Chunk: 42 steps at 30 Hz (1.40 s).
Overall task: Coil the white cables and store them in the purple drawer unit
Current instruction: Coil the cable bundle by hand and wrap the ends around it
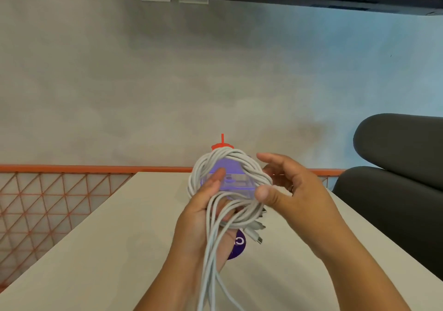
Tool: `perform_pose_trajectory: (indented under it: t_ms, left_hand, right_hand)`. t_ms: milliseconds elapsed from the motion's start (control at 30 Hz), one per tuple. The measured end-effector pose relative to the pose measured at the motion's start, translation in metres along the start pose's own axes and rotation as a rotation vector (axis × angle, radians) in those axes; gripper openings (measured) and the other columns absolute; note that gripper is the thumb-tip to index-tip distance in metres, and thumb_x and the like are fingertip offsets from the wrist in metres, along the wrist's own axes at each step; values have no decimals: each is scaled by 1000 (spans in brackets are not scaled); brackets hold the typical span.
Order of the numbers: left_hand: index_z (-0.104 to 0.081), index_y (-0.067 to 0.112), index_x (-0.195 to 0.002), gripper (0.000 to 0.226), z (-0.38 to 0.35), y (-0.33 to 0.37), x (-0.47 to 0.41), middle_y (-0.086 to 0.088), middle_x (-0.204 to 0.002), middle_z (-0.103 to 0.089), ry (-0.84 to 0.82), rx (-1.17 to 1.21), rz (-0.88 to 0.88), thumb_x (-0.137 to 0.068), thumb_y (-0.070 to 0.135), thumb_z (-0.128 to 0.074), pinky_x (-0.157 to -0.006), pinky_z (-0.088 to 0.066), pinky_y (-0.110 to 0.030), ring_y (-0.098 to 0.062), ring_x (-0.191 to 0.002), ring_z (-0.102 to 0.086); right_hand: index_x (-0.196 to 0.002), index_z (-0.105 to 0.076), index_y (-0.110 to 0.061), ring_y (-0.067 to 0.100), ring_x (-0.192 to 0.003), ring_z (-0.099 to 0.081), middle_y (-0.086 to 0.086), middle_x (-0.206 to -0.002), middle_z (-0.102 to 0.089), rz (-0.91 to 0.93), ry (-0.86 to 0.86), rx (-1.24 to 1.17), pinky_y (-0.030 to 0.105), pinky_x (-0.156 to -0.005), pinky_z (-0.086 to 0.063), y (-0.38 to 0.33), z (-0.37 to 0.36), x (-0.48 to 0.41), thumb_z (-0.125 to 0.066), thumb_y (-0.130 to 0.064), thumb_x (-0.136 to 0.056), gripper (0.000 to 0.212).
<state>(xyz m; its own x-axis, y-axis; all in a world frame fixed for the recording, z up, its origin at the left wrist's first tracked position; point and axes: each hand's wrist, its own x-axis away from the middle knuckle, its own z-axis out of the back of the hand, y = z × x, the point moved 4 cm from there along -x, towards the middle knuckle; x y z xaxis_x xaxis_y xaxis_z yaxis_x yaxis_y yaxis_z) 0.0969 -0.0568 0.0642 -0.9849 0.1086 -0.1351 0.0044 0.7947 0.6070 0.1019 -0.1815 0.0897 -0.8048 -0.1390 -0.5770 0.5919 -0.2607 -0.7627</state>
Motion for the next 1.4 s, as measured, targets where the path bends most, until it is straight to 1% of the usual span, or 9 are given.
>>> perform_pose_trajectory:
  t_ms: [167, 300, 367, 433, 533, 767, 1033, 1233, 1400]
  left_hand:
    - [-71, 13, -77, 19, 10, 11, -3, -5, -42, -57, 57, -103, -127, -65, 23, -61, -49, -53, -28, -18, -37, -57]
    - [-67, 13, -100, 25, 18, 14, -7, -1, -46, -59, 86, -270, -147, -84, 27, -55, -48, -50, -26, -16, -41, -58]
    - [-69, 11, -101, 30, 21, 14, -10, -9, -64, -67, 58, -290, -117, -78, 26, -58, -59, -54, -32, -25, -58, -66]
    - [-71, 9, -97, 33, 20, 12, -11, -16, -80, -69, 24, -289, -82, -71, 27, -60, -70, -52, -39, -32, -74, -66]
    - [-72, 9, -90, 36, 17, 12, -7, -12, -82, -69, -57, -297, -89, -64, 31, -58, -75, -50, -40, -28, -72, -66]
    - [-66, 19, -94, 48, 15, 17, -15, -1, -73, -73, -121, -474, -104, -64, 51, -44, -64, -56, -37, -19, -63, -71]
    - [-74, 22, -79, 48, 14, 24, -6, -6, -75, -70, -79, -546, -181, -67, 57, -42, -62, -56, -37, -26, -68, -69]
    - [-72, 26, -81, 62, 23, 31, -8, -9, -78, -74, 9, -609, -230, -50, 71, -42, -65, -55, -35, -27, -71, -70]
    - [-70, 21, -87, 55, 22, 26, -10, -12, -83, -74, -30, -581, -236, -67, 63, -41, -66, -55, -35, -27, -75, -71]
  right_hand:
    - [-79, -59, -41, 3, -77, -58, -9, -79, -68, -8, -10, 249, 12, -64, -48, -4, -8, 1, -66, -38, -77, 8]
    - [-73, -62, -33, 3, -71, -60, -10, -69, -67, -18, 29, 113, 10, -59, -47, -6, -8, 3, -62, -20, -85, 18]
    - [-73, -63, -32, -4, -65, -61, -17, -66, -67, -37, 9, 6, 5, -56, -45, -7, -7, 3, -59, -16, -86, 21]
    - [-74, -65, -29, -3, -66, -64, -14, -69, -69, -58, -21, -62, 6, -59, -47, -5, -6, 2, -57, -15, -87, 21]
    - [-79, -68, -16, 10, -72, -68, 1, -78, -72, -106, -70, -233, 15, -66, -54, 1, -4, 1, -55, -20, -83, 14]
    - [-97, -65, -2, 25, -92, -67, 17, -100, -70, -94, -192, -521, 28, -82, -54, 18, -10, -1, -76, -53, -59, 65]
    - [-91, -71, -8, 22, -78, -68, 12, -88, -70, -180, -310, -987, 30, -69, -56, 17, -37, 4, -78, -32, -65, 36]
    - [-95, -71, -5, 26, -79, -69, 20, -94, -68, -289, -201, -1127, 30, -65, -56, 25, -53, 4, -85, -21, -51, 49]
    - [-96, -71, -1, 28, -81, -69, 20, -93, -69, -298, -185, -1104, 31, -67, -56, 22, -46, 3, -89, -25, -45, 59]
